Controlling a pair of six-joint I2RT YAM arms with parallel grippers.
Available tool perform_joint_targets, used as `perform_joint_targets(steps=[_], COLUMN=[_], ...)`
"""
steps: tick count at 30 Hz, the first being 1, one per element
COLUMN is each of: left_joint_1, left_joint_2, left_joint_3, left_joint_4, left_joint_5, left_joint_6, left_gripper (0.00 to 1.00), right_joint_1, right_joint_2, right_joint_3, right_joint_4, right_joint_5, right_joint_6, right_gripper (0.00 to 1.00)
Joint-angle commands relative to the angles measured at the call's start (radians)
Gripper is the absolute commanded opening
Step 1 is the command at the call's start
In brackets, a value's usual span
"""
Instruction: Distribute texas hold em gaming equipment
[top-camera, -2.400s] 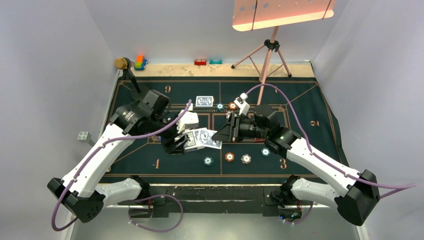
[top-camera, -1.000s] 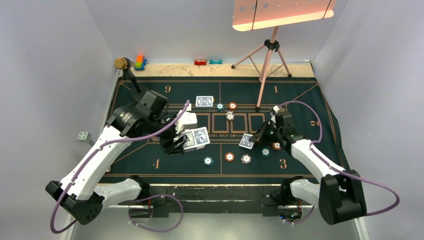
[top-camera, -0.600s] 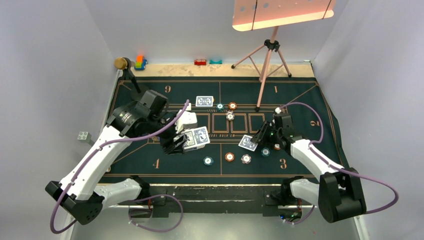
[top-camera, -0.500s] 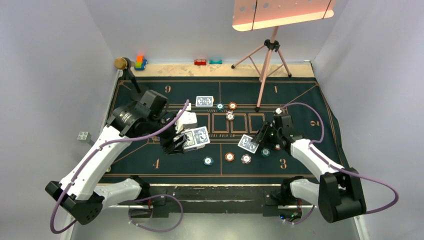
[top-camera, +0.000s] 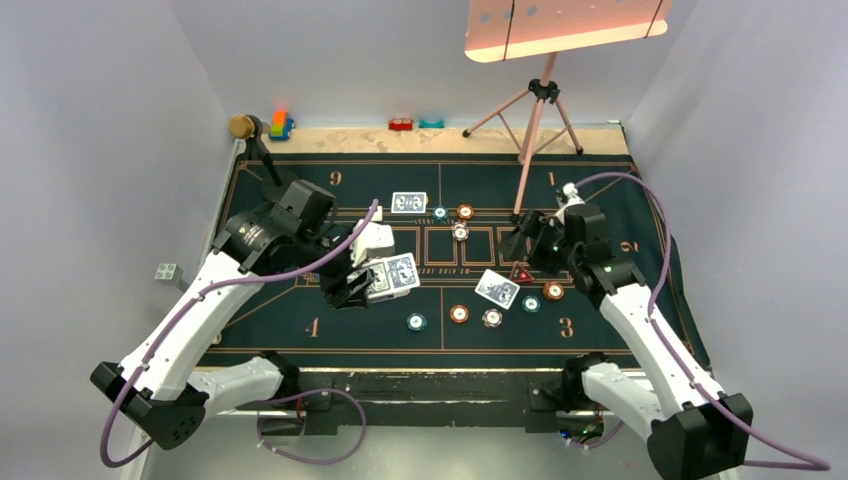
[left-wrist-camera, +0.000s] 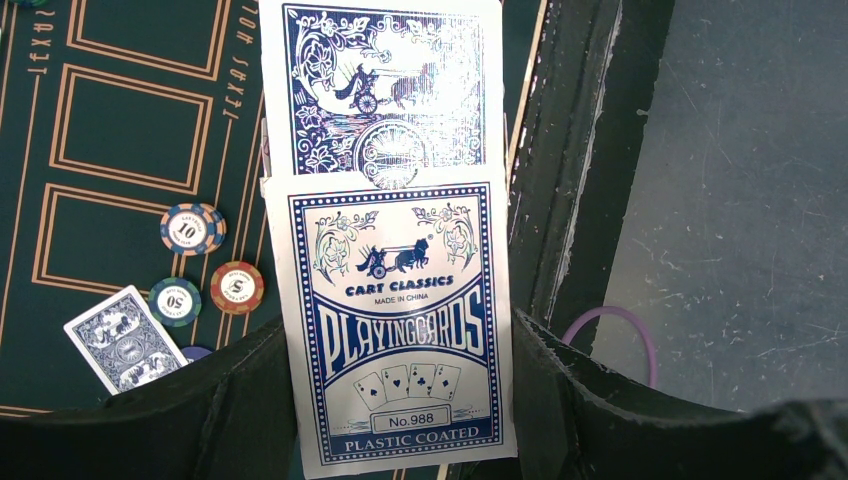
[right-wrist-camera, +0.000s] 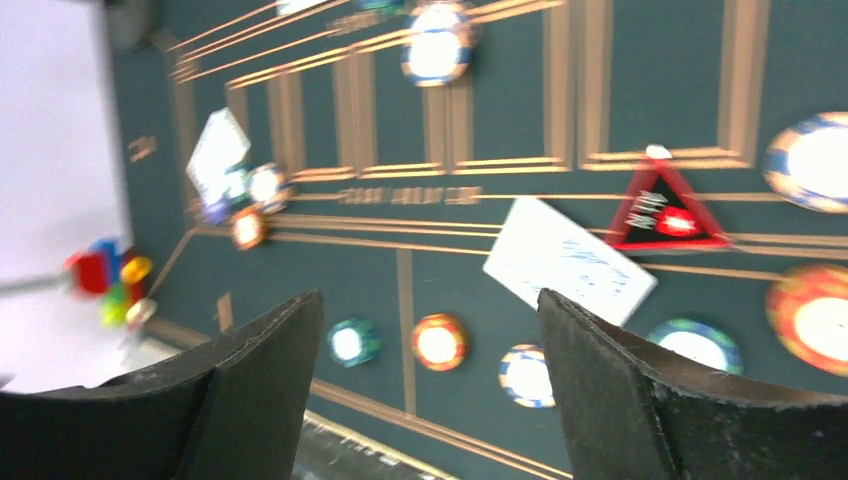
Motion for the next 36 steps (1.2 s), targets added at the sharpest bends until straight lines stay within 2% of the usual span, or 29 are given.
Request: perform_joint_targets(steps=[1, 4, 7, 10, 16, 25, 27, 32, 36], left_joint_1=[0.004, 0.005, 0.004, 0.005, 0.005, 0.005, 0.005, 0.005, 0.005], left_joint_2=[-0.017, -0.016, -0.014, -0.012, -0.008, -0.010, -0.012, -0.018, -0.020], left_joint_3=[0.036, 0.028, 0.025, 0.025, 0.020, 0.008, 0.008, 0.002, 0.003], left_joint_4=[0.017, 0.022, 0.027, 0.031, 0.041, 0.050, 0.050, 0.047, 0.046], left_joint_5=[0.041, 0.045, 0.044, 0.047, 0.058, 0.073, 0.073, 0.073, 0.076], left_joint_6=[-0.019, -0.021, -0.024, -0.027, -0.039, -0.053, -0.052, -0.052, -0.052], left_gripper=[0.00, 0.00, 0.00, 0.00, 0.00, 0.00, 0.00, 0.00, 0.00], right_joint_1=[0.120, 0.214, 0.292, 0.362, 0.478, 0.570, 0.571, 0.571, 0.571], right_joint_2=[0.016, 0.057, 0.067, 0.099, 0.177, 0.297, 0.309, 0.310, 0.302], right_joint_3=[0.115, 0.140, 0.145, 0.163, 0.175, 0.226, 0.221, 0.201, 0.176], right_joint_4=[0.125, 0.308, 0.460, 0.527, 0.627, 0.624, 0.629, 0.622, 0.636], right_joint_5=[-0.265, -0.455, -0.483, -0.477, -0.457, -0.420, -0.422, -0.427, -0.431], right_joint_6=[0.057, 0.152, 0.213, 0.229, 0.262, 0.262, 0.274, 0.291, 0.305], right_gripper=[0.85, 0.88, 0.90, 0.92, 0.94, 0.96, 0.92, 0.72, 0.61])
